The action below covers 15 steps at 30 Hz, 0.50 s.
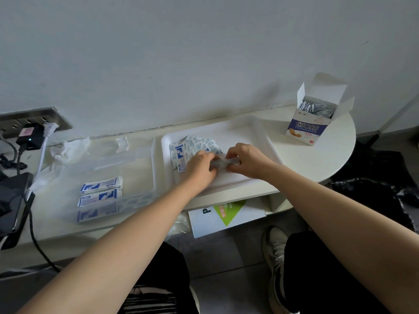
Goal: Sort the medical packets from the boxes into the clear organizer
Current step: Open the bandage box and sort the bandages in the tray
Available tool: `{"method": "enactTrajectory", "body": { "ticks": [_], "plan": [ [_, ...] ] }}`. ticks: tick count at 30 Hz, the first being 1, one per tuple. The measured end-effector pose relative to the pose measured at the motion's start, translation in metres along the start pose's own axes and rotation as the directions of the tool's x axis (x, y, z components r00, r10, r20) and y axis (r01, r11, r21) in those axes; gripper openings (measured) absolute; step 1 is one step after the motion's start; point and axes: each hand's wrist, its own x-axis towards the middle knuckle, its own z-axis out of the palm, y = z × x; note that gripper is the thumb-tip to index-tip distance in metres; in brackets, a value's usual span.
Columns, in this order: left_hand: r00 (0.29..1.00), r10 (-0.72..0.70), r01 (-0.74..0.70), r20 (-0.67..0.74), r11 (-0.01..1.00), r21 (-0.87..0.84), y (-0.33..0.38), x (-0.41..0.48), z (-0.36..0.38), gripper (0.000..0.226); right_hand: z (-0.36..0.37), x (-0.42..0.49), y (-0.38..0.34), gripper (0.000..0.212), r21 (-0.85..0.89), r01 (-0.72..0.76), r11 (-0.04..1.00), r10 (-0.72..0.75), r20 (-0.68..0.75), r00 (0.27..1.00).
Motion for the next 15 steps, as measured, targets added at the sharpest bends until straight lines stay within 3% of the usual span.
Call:
{"method": "enactTrajectory", "body": {
  "ticks": [15],
  "plan": [
    [0.997, -0.005, 0.005, -0.073, 1.0, 0.003, -0.0023, 0.0041, 0.0063, 0.026, -0.0026, 0.0012, 0.0046, 0.007, 0.028, -0.056, 0.998, 0.056, -0.029, 0.998]
  ]
}}
